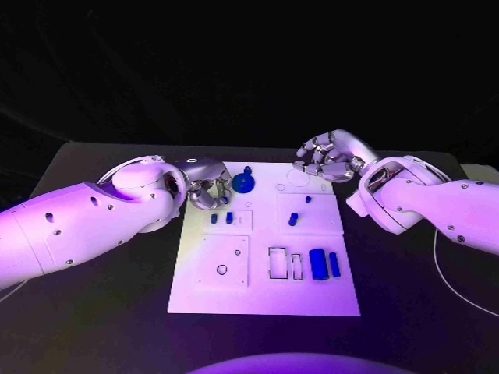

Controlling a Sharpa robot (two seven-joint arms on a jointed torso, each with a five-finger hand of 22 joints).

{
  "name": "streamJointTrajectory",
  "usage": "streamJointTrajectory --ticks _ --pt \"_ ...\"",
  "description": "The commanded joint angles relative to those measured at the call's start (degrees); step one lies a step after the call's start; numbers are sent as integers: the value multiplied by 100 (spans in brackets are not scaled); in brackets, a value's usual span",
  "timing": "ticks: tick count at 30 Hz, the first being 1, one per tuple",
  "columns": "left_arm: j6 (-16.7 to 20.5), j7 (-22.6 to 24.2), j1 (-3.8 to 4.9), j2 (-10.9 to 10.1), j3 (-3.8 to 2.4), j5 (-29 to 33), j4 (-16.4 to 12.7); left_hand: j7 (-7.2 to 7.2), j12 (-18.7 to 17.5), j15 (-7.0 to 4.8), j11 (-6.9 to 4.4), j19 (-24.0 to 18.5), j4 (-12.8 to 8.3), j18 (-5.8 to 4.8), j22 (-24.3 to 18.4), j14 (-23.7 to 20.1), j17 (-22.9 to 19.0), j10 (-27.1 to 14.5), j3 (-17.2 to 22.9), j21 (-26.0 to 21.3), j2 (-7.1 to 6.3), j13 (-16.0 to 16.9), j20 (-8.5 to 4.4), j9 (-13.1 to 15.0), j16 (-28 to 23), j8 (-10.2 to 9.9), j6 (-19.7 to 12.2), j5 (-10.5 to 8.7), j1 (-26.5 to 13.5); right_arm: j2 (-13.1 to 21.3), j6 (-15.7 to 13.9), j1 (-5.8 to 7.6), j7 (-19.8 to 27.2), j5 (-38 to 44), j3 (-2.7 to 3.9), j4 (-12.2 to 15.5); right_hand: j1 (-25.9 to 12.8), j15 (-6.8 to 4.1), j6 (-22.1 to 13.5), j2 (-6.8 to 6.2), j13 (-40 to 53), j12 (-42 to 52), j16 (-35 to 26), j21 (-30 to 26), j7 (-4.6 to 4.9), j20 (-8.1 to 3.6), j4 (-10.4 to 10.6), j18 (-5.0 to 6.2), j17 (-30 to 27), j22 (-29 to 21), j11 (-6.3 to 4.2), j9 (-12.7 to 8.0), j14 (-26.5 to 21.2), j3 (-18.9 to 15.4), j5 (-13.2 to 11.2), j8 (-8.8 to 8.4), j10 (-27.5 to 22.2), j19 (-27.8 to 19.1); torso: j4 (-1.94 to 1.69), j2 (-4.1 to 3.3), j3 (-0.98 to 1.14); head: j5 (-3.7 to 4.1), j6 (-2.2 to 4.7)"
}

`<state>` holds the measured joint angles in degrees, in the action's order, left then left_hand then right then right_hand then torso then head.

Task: Assemble the parts on the task board

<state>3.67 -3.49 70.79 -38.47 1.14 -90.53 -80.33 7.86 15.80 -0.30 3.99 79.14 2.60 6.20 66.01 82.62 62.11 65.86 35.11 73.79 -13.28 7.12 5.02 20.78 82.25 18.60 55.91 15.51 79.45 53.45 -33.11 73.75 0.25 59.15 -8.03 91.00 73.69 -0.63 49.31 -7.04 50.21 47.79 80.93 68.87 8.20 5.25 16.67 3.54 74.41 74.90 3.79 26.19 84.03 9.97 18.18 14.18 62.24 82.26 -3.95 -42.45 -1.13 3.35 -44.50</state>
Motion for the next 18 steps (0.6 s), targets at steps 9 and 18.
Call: streamJointTrajectory --ticks 9,18 --pt "-177 11 -2 20 3 38 10 4 -42 3 9 34 -26 -80 4 24 -27 48 -15 26 16 8 -24 6 10 -38 58 -21 -37 -6 55 -3 20 45 0 5 -45 -33 49 -48 -37 -34 -35 -33 7 -30 -7 95 -15 164 -39 6 193 52 16 38 -14 -28 -3 1 2 7 -7" --pt "-148 13 -2 29 4 58 27 22 -103 10 27 20 -35 -77 -20 16 -37 23 -21 8 6 1 -26 -7 4 -85 18 -25 -55 -5 53 -3 19 47 0 10 -45 -33 49 -48 -37 -34 -35 -33 7 -30 -7 95 -15 164 -39 6 193 52 16 38 -14 -28 3 1 3 10 7"
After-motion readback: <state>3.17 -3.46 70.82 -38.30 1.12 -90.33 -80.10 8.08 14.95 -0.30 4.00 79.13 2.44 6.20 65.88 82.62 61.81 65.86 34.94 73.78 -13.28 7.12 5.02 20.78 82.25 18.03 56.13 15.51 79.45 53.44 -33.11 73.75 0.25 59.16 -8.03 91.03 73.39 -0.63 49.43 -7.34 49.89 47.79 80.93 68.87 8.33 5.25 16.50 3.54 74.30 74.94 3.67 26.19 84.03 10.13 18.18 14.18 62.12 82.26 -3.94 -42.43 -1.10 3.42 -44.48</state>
